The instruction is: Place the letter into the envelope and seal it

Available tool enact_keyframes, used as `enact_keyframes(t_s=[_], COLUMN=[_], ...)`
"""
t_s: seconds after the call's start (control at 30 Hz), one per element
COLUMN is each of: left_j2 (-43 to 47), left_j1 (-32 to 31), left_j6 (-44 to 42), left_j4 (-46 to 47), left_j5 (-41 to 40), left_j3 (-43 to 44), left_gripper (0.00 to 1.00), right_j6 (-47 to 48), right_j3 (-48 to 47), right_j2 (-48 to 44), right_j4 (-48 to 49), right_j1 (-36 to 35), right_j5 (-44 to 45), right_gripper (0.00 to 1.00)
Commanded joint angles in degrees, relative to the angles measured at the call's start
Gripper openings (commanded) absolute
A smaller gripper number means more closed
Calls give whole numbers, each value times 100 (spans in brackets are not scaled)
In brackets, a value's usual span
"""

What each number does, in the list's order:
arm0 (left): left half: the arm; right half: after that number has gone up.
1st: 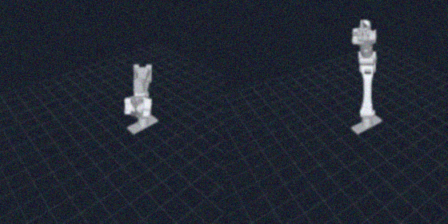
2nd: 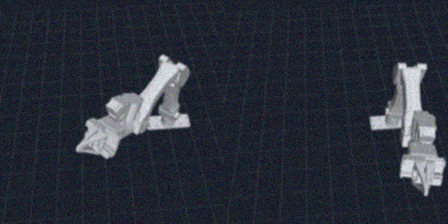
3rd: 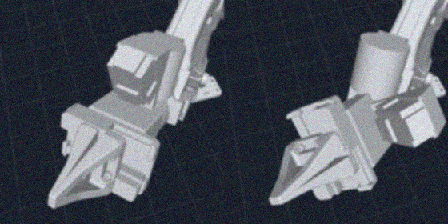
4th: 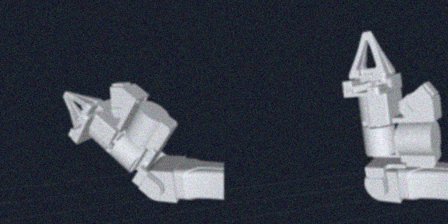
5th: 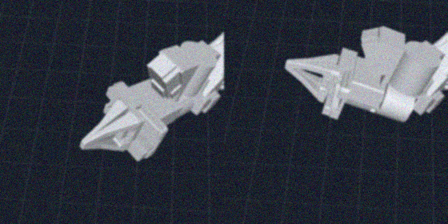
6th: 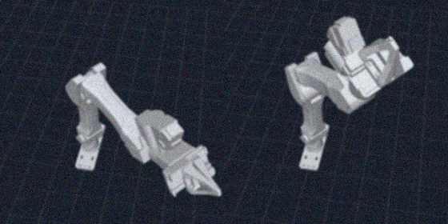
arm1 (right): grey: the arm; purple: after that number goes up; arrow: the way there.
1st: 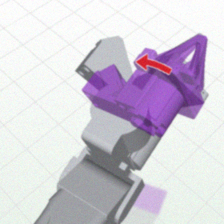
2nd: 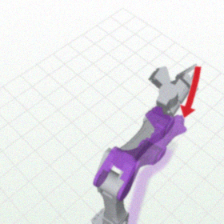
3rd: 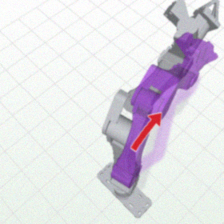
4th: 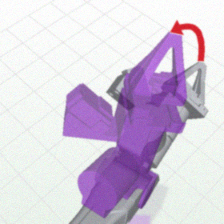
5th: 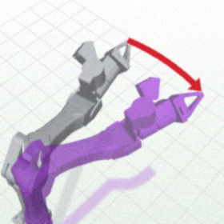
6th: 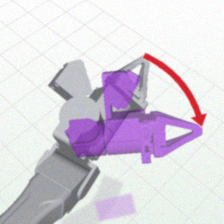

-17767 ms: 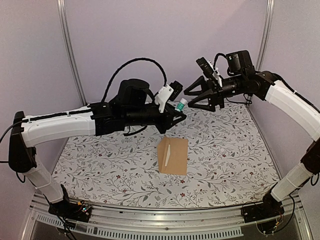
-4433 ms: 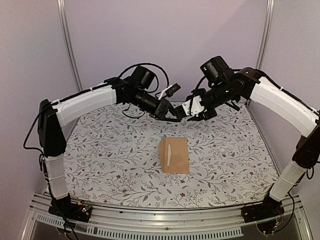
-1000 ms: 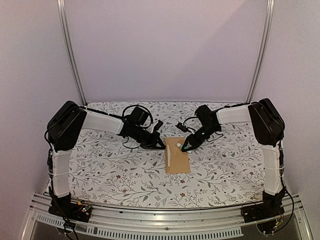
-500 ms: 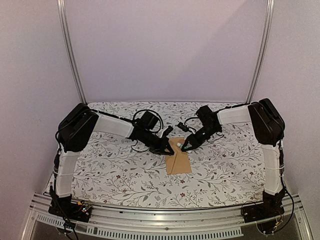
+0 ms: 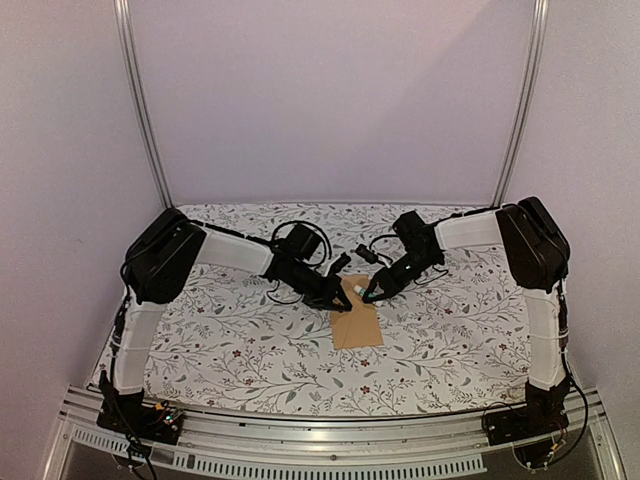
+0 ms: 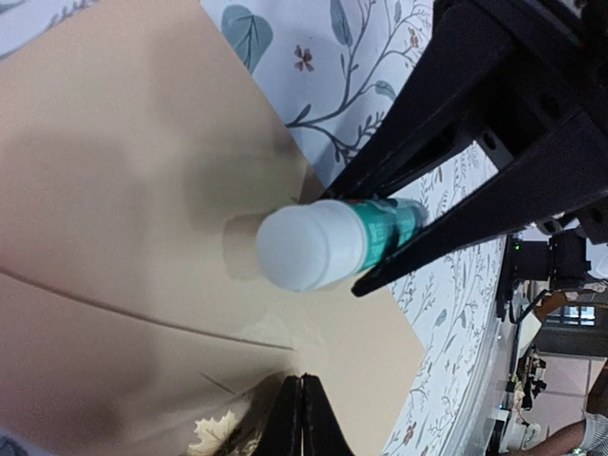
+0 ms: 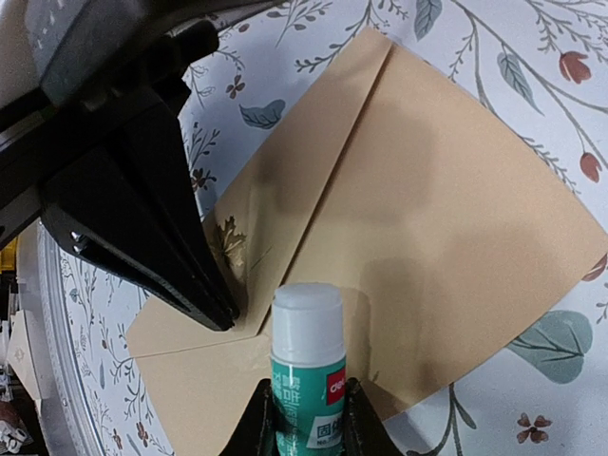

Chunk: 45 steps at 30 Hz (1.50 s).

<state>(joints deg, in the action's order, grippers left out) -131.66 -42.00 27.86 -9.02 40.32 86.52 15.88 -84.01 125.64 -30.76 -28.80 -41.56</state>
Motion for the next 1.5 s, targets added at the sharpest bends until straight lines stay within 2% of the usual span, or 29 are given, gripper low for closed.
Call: enact_keyframes(t_s=[0.0,1.0,1.23,1.47], left_j2=[-247,-515,-412,-276], left_j1=[-34,229,216,-54], left_j6=[-34,387,160,-340], left_j4=[-86,-301,-495,-834], left_j5=[111,-480,-430,-358], left_j3=[195,318,287,296], left_gripper=[0,0,0,0], right_j6=[-32,-101,-146,-172], right_j3=[234,229,227,236], right_j2=[312,344,355,381], right_j4=[-118,-105,-97,-97], right_j1=[21,100,153,172], right_j5=[368,442,536,611], right_gripper=[0,0,0,0])
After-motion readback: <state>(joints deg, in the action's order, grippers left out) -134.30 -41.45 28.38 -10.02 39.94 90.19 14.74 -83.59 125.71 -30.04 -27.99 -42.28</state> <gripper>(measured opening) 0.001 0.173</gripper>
